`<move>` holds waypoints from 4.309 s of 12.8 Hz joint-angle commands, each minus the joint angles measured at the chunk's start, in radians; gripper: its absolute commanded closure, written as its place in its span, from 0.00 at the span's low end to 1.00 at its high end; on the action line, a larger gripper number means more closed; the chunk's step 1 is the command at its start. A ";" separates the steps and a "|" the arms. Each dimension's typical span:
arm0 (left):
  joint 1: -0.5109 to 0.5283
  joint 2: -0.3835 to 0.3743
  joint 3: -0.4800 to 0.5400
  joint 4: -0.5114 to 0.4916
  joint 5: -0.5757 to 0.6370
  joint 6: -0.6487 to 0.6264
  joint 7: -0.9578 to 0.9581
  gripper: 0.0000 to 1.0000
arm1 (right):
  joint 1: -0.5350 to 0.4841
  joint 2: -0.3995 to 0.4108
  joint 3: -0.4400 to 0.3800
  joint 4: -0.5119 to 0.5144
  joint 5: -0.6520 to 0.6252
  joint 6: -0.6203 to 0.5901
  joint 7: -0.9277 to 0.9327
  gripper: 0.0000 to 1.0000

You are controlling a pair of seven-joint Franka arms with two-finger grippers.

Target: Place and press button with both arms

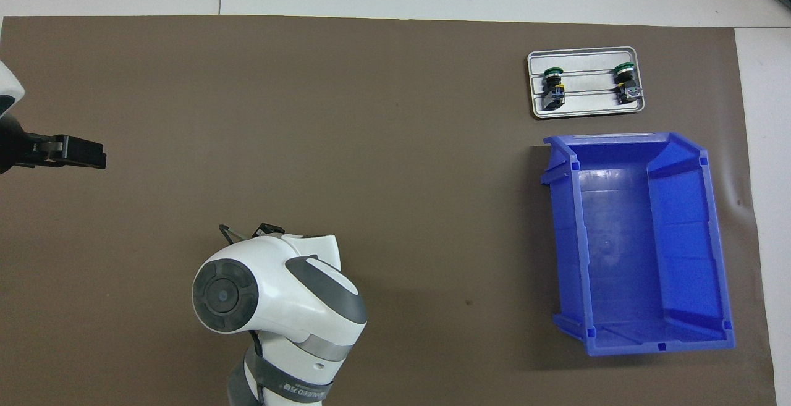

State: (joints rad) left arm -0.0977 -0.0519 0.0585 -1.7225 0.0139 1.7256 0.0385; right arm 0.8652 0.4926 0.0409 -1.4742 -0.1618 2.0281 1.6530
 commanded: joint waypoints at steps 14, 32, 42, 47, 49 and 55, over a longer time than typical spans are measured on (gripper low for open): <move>-0.002 -0.022 0.003 -0.019 0.015 -0.011 -0.005 0.00 | -0.573 -0.580 -0.004 -0.445 0.111 -0.175 -1.138 1.00; -0.002 -0.022 0.003 -0.019 0.015 -0.011 -0.005 0.00 | -0.931 -0.299 -0.006 -0.443 0.199 0.109 -2.065 1.00; -0.002 -0.022 0.003 -0.017 0.015 -0.011 -0.005 0.00 | -0.954 -0.295 -0.004 -0.572 0.199 0.244 -2.076 1.00; -0.002 -0.023 0.003 -0.017 0.015 -0.011 -0.005 0.00 | -0.953 -0.298 -0.004 -0.569 0.202 0.245 -2.019 0.33; -0.002 -0.022 0.003 -0.019 0.015 -0.011 -0.005 0.00 | -0.943 -0.310 -0.004 -0.558 0.202 0.241 -1.945 0.22; -0.002 -0.022 0.003 -0.017 0.015 -0.011 -0.005 0.00 | -0.936 -0.436 -0.001 -0.532 0.186 0.151 -1.663 0.03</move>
State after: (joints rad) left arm -0.0977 -0.0519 0.0585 -1.7225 0.0139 1.7243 0.0385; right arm -0.0697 0.1129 0.0325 -2.0085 0.0165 2.2308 -0.0926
